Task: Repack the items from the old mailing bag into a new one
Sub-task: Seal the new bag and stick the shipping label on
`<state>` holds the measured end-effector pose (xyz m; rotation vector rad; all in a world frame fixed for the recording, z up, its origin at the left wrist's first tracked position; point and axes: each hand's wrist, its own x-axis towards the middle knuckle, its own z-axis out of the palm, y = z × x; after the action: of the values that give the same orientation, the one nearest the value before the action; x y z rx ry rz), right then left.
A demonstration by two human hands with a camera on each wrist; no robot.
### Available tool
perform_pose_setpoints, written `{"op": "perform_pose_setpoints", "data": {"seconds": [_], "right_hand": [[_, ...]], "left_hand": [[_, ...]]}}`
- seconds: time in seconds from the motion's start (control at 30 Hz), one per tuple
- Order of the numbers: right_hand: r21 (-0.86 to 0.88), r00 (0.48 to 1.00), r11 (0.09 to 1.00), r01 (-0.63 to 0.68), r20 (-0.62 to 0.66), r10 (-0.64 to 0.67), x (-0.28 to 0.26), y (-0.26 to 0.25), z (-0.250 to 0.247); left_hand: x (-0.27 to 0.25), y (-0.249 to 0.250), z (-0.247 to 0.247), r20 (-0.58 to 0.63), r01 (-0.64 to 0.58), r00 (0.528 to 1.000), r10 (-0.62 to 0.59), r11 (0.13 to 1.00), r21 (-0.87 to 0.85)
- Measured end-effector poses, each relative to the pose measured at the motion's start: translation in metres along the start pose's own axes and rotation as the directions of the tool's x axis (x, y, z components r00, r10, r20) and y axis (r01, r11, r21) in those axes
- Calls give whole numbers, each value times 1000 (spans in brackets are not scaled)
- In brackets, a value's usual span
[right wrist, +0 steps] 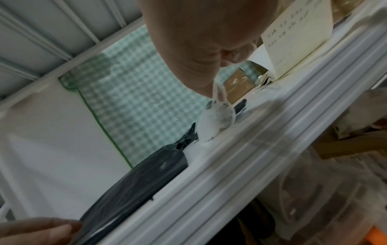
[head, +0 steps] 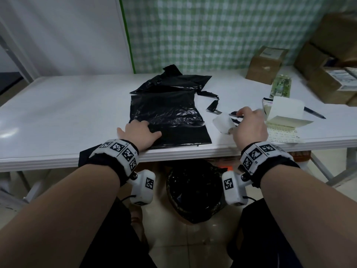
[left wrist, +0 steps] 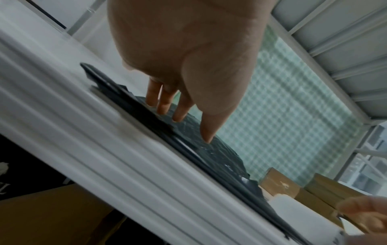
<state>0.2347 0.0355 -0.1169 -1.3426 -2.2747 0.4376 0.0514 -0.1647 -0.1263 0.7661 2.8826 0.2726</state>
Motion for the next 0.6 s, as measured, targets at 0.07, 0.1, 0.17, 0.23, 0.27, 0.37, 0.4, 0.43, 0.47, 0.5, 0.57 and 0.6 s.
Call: {"op": "perform_pose_setpoints", "data": {"seconds": [0.07,0.1,0.17,0.23,0.27,0.37,0.4,0.43,0.47,0.5,0.57,0.6], "right_hand": [[3,1000,1000,7,-9,-7,5,3,-1],[-3,1000,1000,15,-15,-15,7,3,-1],[-21,999,999,42,28,-41,12,5,0],[-27,990,998,64,129,-60,15,5,1],[-23,984,997,67,164,-63,15,6,1],[17,987,998,55,151,-57,14,5,1],[24,989,998,59,135,-61,13,4,1],[21,990,998,66,124,-69,12,1,2],[9,990,997,78,118,-79,12,-2,3],[-7,989,996,90,117,-89,12,-5,5],[-38,988,995,94,130,-88,13,-11,8],[-57,987,994,89,137,-81,14,-13,10]], "left_hand": [[-3,9,-1,-53,-61,997,58,996,-58],[-4,14,-2,-70,-92,994,87,992,-87],[-4,21,-4,-83,-148,987,135,975,-166],[-4,27,-7,-93,-201,979,183,949,-244],[-5,29,-8,-101,-225,974,205,937,-267],[-6,36,-11,-124,-282,959,256,910,-305],[-6,38,-11,-127,-293,956,266,902,-317],[-6,40,-12,-129,-303,953,276,895,-327],[-7,42,-12,-125,-309,951,284,890,-335],[-7,43,-13,-116,-313,950,290,886,-342],[-9,46,-12,-97,-315,949,301,881,-352],[-11,47,-12,-93,-319,947,306,879,-354]]}}
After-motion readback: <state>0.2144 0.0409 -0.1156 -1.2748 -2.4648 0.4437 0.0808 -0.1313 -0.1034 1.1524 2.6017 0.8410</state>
